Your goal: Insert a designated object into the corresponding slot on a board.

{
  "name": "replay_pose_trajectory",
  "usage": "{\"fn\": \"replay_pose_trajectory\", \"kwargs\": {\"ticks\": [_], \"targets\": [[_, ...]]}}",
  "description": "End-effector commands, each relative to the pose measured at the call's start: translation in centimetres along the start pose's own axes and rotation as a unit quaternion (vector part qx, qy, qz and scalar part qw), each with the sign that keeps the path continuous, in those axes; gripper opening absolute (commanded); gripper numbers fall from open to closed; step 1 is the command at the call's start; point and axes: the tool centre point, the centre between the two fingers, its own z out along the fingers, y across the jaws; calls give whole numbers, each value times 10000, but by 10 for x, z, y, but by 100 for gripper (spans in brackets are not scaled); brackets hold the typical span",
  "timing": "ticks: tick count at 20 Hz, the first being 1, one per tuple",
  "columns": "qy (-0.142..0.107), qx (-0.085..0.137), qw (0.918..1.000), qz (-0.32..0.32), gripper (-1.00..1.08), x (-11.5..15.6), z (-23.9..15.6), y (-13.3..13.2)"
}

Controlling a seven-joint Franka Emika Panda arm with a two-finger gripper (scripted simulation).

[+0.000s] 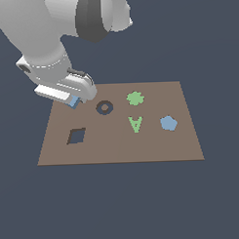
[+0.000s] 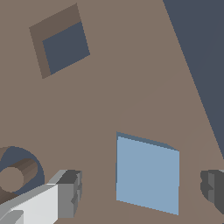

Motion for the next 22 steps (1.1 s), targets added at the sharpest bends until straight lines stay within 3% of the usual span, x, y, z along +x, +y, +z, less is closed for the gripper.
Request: {"fn": "replay_pose_trajectory", "kwargs": {"ticks": [1,15,16,22], "targets": [[4,9,10000,86,100,-1,5,6],[1,19,9999,104,100,-2,27,7],[1,19,9999,104,-100,-2,27,7],[1,19,9999,104,-100,-2,27,7]]}}
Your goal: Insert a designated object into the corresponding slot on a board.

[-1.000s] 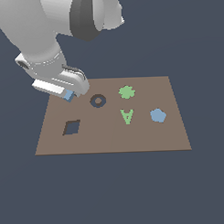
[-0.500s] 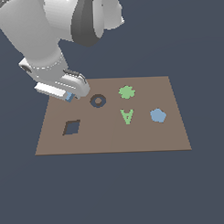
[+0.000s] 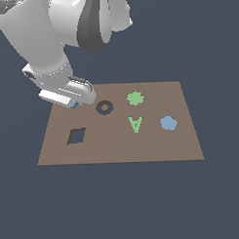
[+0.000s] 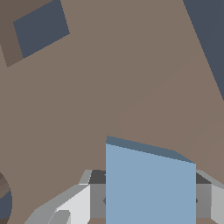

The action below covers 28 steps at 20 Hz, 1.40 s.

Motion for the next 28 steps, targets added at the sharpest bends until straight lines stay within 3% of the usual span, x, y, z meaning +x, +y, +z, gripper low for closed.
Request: {"fn": "replay_pose_trajectory", "kwargs": {"ticks": [1,10,19,24,28], "targets": [[2,-1,10000,3,-100,0,1,0],[1,0,10000,-91,-100,1,0,1],[2,-1,9975,-714,-100,11,-1,5],[2,-2,9912,-1321,-100,20,-1,8],[3,-3,9809,-1943,-100,30,-2,9]]}}
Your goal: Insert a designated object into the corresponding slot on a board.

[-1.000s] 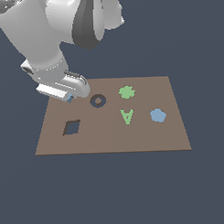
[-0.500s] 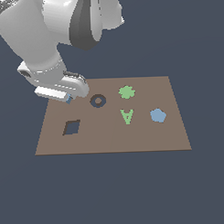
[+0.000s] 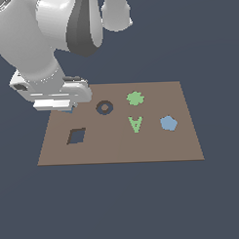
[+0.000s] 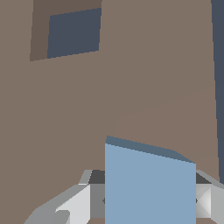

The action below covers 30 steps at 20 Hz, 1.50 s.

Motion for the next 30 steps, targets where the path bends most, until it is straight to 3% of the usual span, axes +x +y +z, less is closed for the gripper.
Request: {"fn": "replay_pose_trajectory", "kwargs": {"ticks": [1,4,8,12,15,21,30], "targets": [[3,-2,9991,-424,-100,6,-1,3],[3,-3,9949,-1007,-100,15,-1,6],[4,-4,9827,-1851,-100,29,-2,9],[4,-5,9630,-2695,-100,43,-3,9],[4,-6,9432,-3322,-100,53,-4,8],[4,-7,8906,-4548,-100,74,-5,0],[2,-7,7888,-6146,-100,98,-7,-20]]}}
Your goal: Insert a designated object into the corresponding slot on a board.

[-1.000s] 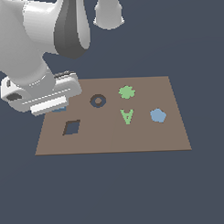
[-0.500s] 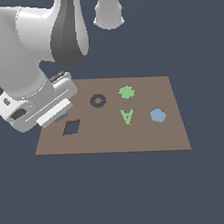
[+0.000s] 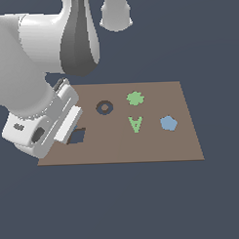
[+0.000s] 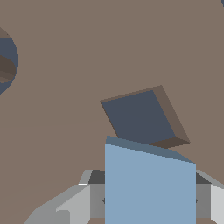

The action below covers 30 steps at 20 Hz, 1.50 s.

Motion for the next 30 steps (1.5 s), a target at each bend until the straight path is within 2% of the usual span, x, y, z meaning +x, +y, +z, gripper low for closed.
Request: {"fn": "replay_pose_trajectory", "kwargs": {"ticks": [1,8,15,21,30], "targets": [[0,-2,9988,-481,-100,7,-1,3],[-1,0,9889,-1486,-100,24,-1,7],[0,2,9777,-2101,-100,35,-2,6],[0,3,9730,-2308,-100,38,-2,6],[-1,0,9732,-2299,-100,38,6,6]]}}
